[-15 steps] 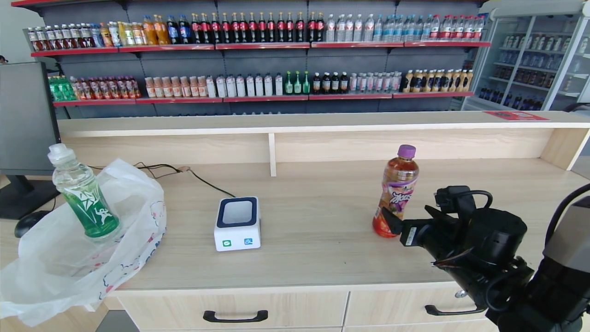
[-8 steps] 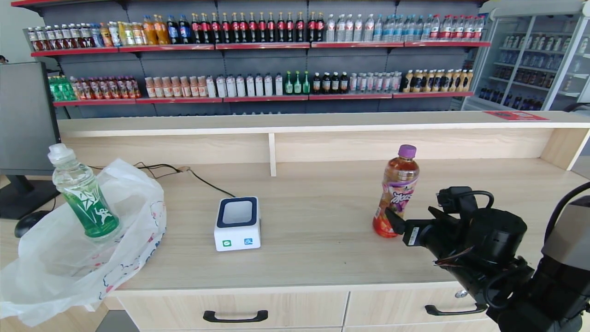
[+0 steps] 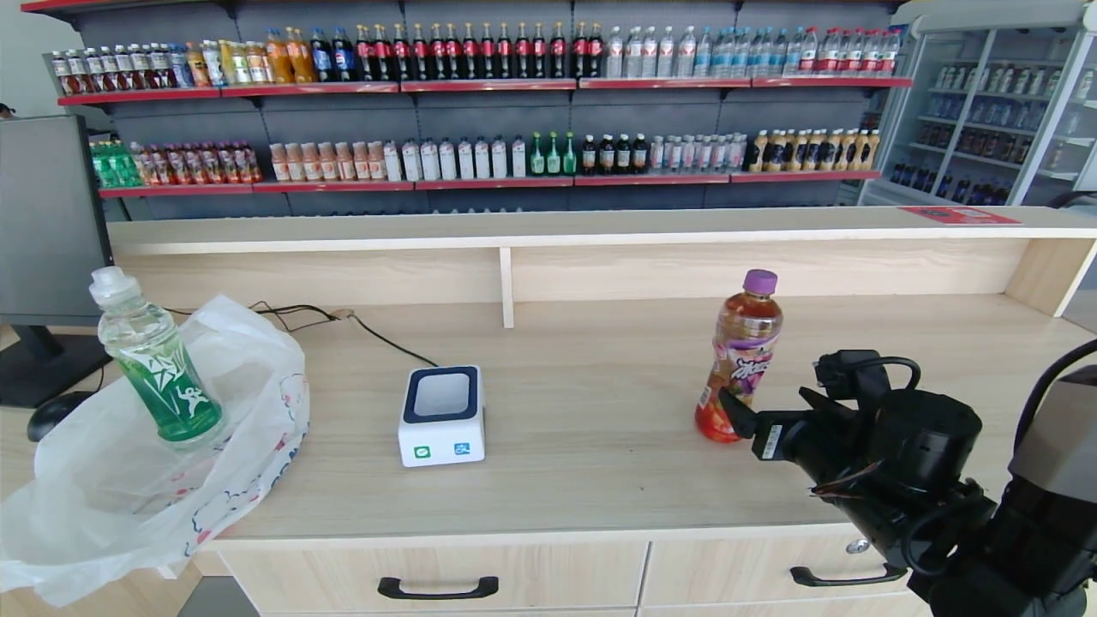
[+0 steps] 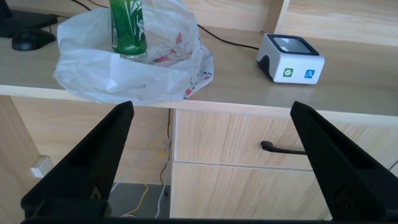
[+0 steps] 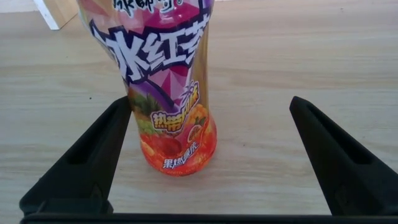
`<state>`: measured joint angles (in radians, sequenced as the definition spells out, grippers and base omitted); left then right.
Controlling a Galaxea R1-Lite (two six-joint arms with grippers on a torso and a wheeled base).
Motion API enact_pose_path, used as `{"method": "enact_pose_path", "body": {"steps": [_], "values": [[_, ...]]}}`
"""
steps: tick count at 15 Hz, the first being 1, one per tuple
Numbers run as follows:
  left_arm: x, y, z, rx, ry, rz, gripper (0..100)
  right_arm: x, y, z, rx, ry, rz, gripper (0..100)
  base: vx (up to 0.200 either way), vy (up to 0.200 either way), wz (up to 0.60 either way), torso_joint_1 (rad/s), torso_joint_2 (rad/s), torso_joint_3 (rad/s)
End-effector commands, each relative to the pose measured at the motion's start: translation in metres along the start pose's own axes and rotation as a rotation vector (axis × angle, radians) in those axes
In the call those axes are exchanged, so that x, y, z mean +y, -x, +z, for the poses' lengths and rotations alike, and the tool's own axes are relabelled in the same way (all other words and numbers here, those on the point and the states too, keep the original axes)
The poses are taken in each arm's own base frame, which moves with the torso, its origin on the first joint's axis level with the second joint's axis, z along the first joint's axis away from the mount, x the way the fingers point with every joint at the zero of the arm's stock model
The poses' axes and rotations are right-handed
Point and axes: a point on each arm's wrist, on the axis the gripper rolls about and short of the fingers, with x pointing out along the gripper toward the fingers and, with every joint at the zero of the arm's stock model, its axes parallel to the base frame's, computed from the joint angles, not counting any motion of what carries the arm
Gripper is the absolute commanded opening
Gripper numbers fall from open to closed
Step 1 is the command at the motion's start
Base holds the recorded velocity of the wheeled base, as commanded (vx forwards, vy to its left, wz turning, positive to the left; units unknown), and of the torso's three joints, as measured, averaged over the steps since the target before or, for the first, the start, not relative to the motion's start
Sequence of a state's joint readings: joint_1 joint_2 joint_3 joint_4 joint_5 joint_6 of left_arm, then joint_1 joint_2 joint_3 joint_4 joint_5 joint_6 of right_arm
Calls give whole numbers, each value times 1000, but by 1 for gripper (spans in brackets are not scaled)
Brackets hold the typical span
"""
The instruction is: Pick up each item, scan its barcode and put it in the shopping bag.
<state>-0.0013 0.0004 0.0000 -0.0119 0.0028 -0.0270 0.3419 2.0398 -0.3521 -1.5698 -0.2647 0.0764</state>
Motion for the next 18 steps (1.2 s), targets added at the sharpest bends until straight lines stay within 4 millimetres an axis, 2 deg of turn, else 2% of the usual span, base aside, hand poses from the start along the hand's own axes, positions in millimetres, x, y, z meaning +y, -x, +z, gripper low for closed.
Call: {"method": "enact_pose_path", "body": {"steps": [1,12,15,18], "values": [[0,0,0,-1,1,0,100,-5,-1,-1,4,-1,-18,100,0,0,0,0,0,0],[0,0,0,-1,1,0,100,-9,5,0,9,-2,-27,100,0,0,0,0,0,0],[0,0,0,-1,1,2,100,7,17,12,-29,-7,38,100,0,0,0,0,0,0],[0,0,0,-1,1,0,100,7,16,16,-48,-12,37,100,0,0,0,0,0,0]]}}
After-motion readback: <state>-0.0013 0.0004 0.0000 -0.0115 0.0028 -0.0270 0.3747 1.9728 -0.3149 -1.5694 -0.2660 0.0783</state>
